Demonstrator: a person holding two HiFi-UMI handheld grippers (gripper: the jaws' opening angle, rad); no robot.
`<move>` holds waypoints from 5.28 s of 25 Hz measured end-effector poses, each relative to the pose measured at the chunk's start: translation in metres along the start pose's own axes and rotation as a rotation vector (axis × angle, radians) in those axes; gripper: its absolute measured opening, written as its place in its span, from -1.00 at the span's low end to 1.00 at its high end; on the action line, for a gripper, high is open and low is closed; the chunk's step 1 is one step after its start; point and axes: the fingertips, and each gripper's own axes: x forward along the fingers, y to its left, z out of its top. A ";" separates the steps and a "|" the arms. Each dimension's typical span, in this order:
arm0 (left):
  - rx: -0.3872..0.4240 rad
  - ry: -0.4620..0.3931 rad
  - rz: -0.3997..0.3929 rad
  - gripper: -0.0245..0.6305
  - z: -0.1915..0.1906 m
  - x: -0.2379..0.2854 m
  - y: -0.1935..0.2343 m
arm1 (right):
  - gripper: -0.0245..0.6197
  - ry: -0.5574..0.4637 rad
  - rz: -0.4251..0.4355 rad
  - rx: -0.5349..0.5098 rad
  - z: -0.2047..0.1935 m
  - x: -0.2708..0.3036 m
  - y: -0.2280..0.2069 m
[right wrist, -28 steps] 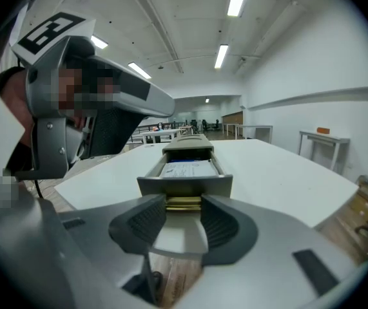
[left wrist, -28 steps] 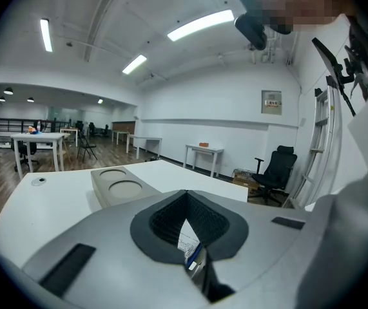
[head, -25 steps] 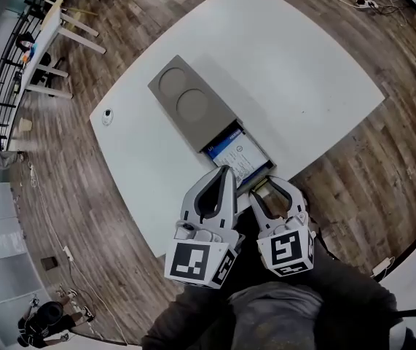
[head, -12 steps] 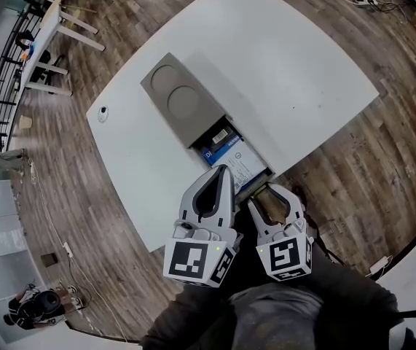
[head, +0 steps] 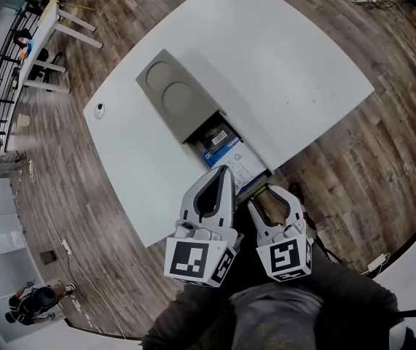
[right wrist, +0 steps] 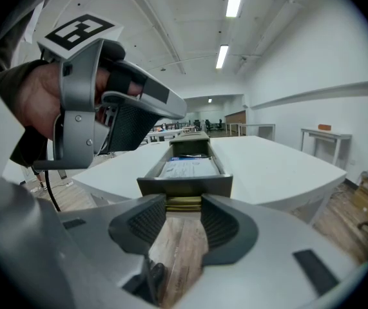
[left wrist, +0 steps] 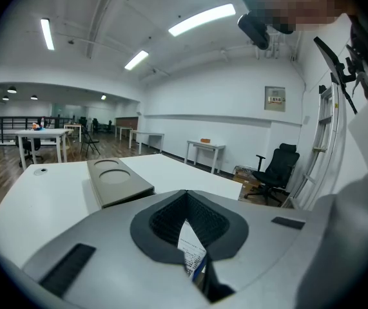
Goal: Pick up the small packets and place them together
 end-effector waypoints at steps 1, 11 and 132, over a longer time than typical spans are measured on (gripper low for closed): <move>0.000 -0.001 0.001 -0.92 0.001 0.000 0.000 | -0.38 0.002 0.002 -0.001 0.000 -0.001 0.000; -0.006 0.004 0.031 -0.92 -0.002 -0.003 0.004 | -0.38 -0.011 0.036 0.007 -0.001 0.000 0.000; -0.216 -0.147 0.214 -0.92 0.074 -0.028 0.206 | -0.14 0.271 0.245 -0.434 0.189 0.200 -0.008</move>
